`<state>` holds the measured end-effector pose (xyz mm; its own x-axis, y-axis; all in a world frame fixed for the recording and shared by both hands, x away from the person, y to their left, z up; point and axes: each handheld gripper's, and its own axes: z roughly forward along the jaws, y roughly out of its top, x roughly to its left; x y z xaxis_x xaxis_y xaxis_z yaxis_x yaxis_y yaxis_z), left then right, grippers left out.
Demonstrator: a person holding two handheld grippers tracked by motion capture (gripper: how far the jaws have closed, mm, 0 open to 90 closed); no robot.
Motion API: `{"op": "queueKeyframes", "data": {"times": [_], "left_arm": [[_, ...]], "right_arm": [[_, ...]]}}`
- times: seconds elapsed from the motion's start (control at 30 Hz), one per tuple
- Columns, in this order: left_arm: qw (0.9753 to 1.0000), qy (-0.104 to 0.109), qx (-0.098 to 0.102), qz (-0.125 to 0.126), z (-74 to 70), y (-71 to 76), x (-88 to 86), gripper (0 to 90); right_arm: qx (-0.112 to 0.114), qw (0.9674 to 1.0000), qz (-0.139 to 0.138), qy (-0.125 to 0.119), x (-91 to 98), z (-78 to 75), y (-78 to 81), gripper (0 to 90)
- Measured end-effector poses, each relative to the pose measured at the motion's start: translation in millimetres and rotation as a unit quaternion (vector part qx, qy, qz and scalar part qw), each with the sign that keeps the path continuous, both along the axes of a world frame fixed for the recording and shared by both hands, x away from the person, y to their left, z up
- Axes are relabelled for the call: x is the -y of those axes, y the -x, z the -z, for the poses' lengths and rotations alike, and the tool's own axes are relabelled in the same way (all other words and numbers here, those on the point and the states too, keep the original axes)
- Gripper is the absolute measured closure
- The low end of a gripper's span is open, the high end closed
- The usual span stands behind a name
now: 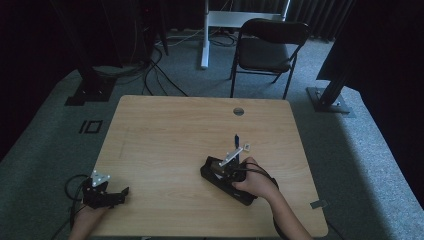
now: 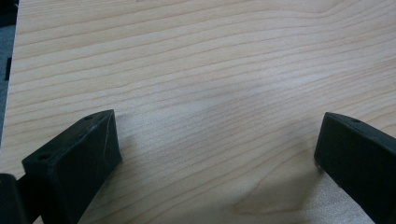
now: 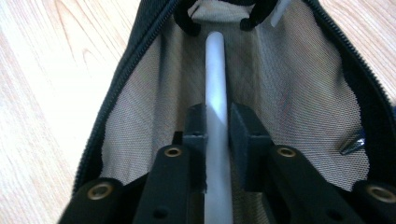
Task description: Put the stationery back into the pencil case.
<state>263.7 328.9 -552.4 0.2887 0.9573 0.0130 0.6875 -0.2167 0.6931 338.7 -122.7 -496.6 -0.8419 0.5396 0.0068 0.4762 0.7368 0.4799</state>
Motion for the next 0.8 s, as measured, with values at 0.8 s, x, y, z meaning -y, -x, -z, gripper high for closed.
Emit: {"op": "queueKeyframes", "data": {"times": [0.8], "left_arm": [[1.0000,0.000,0.000,0.000,0.0,0.0,0.1,0.2]], "right_arm": [[0.025,0.9953,0.006,-0.093,23.6,-40.0,5.2,75.6]]}}
